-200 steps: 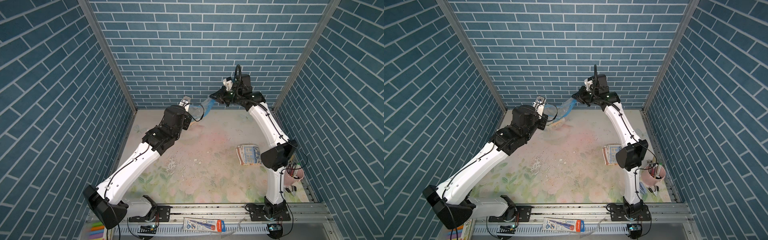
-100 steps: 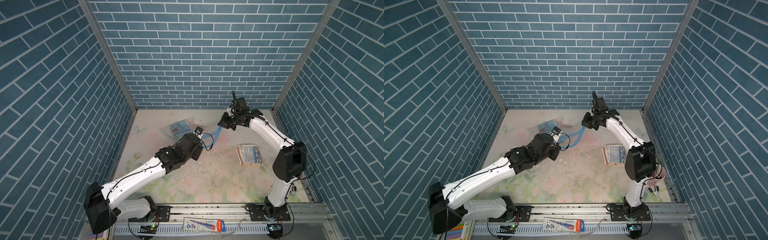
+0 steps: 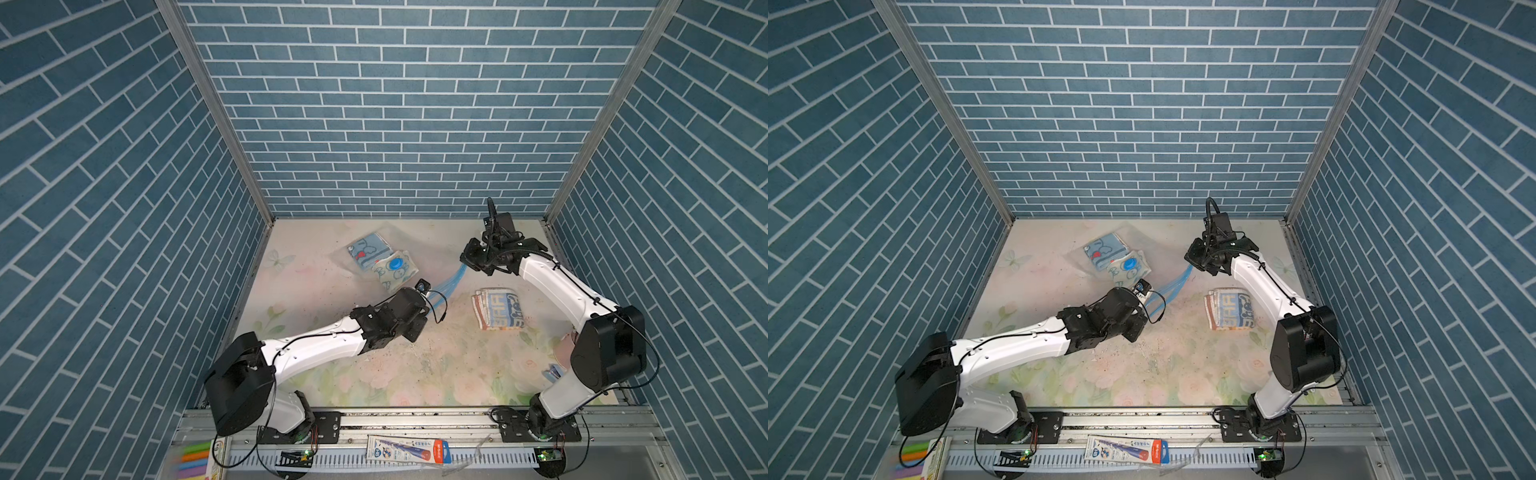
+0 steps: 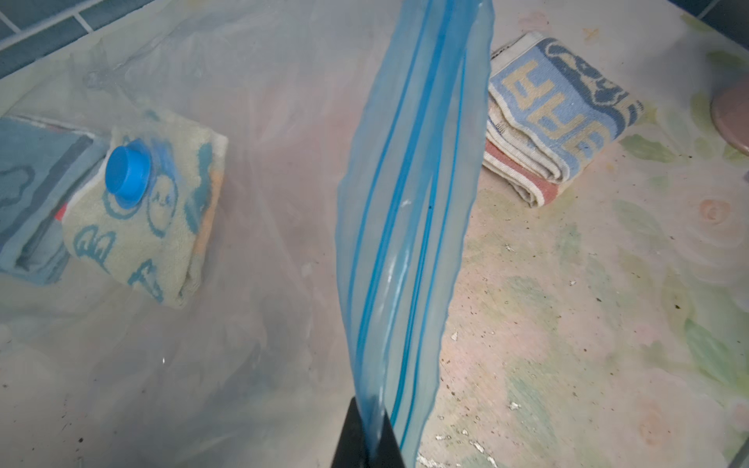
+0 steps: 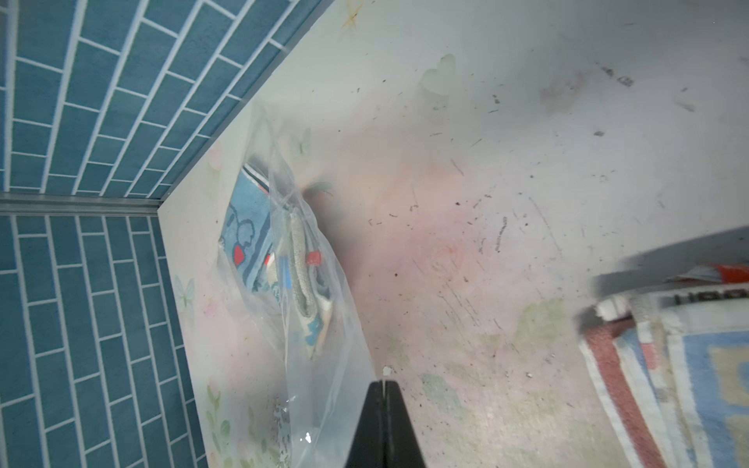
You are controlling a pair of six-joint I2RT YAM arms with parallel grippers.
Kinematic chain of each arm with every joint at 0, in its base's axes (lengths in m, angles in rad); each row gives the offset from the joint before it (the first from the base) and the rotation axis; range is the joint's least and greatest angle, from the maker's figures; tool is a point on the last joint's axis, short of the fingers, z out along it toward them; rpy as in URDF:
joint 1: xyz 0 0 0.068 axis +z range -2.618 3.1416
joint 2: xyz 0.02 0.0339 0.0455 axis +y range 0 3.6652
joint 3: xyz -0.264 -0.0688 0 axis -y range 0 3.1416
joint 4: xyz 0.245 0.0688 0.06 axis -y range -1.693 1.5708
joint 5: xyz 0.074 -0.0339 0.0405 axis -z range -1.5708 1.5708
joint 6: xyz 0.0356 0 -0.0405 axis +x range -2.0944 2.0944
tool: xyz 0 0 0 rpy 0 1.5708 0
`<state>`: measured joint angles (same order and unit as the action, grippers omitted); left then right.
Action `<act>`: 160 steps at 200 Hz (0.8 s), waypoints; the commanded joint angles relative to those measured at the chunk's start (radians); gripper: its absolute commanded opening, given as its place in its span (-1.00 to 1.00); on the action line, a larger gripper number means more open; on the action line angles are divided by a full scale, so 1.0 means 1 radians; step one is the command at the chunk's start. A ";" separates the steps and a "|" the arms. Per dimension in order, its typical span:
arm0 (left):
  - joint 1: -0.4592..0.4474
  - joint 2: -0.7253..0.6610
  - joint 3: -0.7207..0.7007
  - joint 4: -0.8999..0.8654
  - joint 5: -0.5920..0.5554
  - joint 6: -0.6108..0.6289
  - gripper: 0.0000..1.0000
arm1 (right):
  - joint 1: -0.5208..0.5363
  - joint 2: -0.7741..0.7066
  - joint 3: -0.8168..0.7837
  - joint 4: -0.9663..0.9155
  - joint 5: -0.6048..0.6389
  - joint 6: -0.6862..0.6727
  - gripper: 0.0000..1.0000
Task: Place the folded towel into the vacuum bag
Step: Adjust the vacuum bag at the center of the board.
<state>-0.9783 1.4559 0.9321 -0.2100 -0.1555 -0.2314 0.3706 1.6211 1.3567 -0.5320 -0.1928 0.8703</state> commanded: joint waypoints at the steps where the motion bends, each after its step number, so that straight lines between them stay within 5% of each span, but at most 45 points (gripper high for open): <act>1: 0.002 0.042 -0.006 0.049 -0.029 0.007 -1.00 | -0.018 -0.015 -0.034 0.037 0.086 0.035 -1.00; 92: 0.156 0.023 0.021 -0.046 -0.190 0.011 -1.00 | -0.015 0.083 -0.103 0.140 -0.016 0.075 -1.00; 145: 0.219 0.035 0.027 -0.100 -0.078 -0.043 -1.00 | -0.014 0.161 -0.075 0.126 -0.108 0.006 -1.00; 160: 0.219 0.034 0.013 -0.100 -0.015 -0.043 -1.00 | -0.016 0.131 -0.097 0.095 -0.078 -0.012 -0.74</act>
<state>-0.7708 1.4940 0.9485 -0.2352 -0.2268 -0.2554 0.3767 1.7718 1.2652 -0.3958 -0.3153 0.9077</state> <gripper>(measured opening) 0.051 0.066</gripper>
